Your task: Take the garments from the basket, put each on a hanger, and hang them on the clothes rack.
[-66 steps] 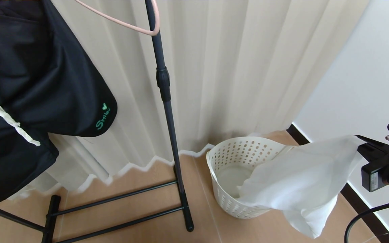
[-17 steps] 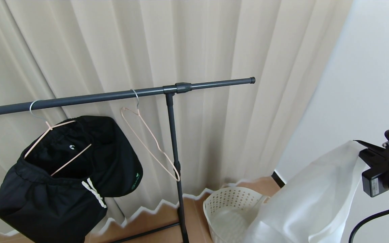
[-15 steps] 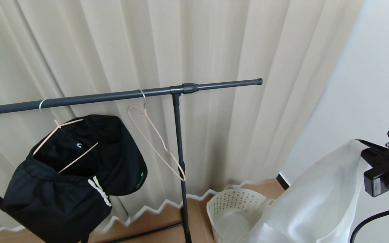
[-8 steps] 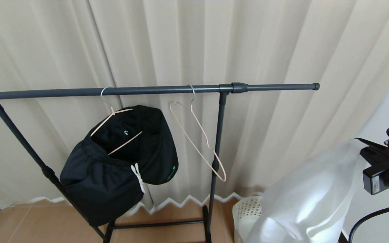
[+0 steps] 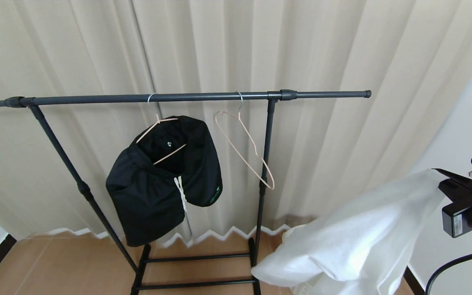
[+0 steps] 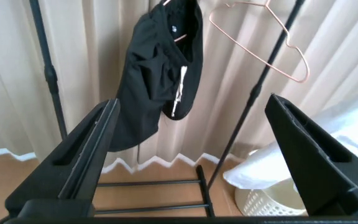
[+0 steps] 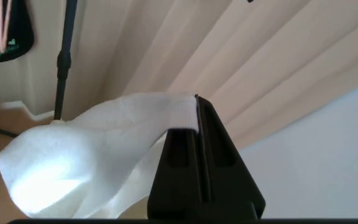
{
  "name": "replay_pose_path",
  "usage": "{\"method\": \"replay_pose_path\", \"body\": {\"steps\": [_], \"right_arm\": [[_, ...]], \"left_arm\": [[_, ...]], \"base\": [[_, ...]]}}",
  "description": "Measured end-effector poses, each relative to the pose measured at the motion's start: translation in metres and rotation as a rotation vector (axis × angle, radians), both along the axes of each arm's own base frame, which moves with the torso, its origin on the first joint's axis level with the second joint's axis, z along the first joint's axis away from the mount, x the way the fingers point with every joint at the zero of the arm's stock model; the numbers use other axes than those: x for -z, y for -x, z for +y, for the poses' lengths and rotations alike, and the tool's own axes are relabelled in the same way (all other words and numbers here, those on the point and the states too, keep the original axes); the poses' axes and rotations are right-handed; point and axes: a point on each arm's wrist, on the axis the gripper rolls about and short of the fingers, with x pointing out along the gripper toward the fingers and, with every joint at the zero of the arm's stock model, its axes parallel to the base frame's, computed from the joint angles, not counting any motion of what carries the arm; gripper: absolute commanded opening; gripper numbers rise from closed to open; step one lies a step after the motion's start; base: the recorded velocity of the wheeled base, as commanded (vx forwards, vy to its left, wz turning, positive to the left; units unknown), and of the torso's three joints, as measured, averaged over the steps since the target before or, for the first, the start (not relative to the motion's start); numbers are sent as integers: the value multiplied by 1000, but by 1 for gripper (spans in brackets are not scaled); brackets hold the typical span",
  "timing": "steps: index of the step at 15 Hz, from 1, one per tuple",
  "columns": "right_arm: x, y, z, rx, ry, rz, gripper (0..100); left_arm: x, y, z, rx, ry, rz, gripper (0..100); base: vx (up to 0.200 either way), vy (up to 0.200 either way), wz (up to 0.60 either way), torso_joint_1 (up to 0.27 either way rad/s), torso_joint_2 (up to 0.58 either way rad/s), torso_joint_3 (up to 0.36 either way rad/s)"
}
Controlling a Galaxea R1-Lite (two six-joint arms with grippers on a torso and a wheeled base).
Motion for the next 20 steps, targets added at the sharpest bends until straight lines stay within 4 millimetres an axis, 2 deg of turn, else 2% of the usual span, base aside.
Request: {"method": "replay_pose_path", "body": {"steps": [4, 6, 9, 13, 17, 20], "right_arm": [[-1, 0, 0, -2, -1, -4, 0], [0, 0, 0, -2, -1, -3, 0], [0, 0, 0, -3, 0, -1, 0], [1, 0, 0, -4, 2, 6, 0], [2, 0, 0, -3, 3, 8, 0], [4, 0, 0, -3, 5, 15, 0]], "left_arm": [[0, 0, 0, 0, 0, 1, 100], [0, 0, 0, 0, -2, 1, 100], [0, 0, 0, 0, -3, 1, 100], [0, 0, 0, -6, -13, -1, 100], [0, -2, -1, 68, -128, 24, 100], [-2, -17, -2, 116, -247, 172, 100]], "base": [[0, 200, 0, 12, 4, 0], [0, 0, 0, 0, 0, 0], [-200, 0, 0, 10, 4, -1], [0, 0, 0, 0, 0, 0], [0, 0, 0, 0, 0, 0], [0, 0, 0, 0, 0, 0]]}}
